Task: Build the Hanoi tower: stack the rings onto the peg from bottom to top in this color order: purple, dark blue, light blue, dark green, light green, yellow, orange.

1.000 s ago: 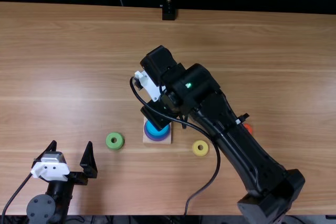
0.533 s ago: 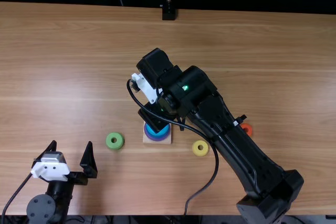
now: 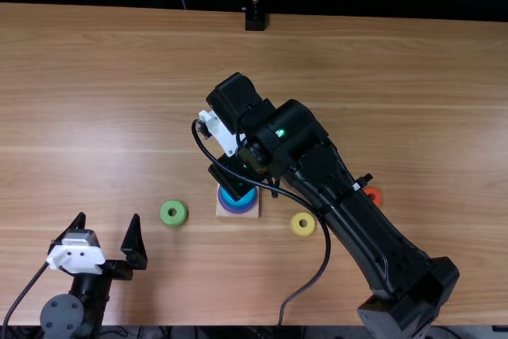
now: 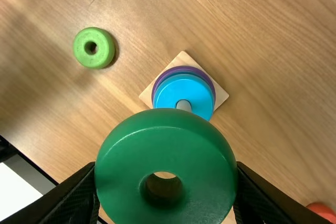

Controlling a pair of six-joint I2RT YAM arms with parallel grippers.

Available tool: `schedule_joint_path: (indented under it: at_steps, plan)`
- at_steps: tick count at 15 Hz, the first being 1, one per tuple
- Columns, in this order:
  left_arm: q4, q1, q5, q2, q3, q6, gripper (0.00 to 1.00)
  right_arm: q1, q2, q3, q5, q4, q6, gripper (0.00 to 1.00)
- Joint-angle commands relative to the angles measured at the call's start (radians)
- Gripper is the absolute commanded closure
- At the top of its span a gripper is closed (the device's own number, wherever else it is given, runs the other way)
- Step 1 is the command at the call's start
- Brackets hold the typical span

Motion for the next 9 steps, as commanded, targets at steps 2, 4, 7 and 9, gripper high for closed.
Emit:
schedule_joint_path:
  at_steps: [2, 4, 7, 9]
  plan:
    - [-0.014, 0.004, 0.019, -0.012, -0.05, 0.008, 0.0, -0.002, 0.014, -0.008, -0.004, 0.001, -0.004, 1.0]
    - [-0.014, 0.004, 0.019, -0.012, -0.05, 0.008, 0.0, -0.003, 0.014, -0.008, -0.004, 0.001, -0.005, 1.0]
    - [-0.014, 0.004, 0.019, -0.012, -0.05, 0.008, 0.0, -0.003, 0.014, -0.006, -0.002, 0.001, -0.007, 1.0]
    - [-0.014, 0.004, 0.019, -0.012, -0.05, 0.008, 0.0, -0.003, 0.014, -0.004, -0.002, 0.001, -0.009, 1.0]
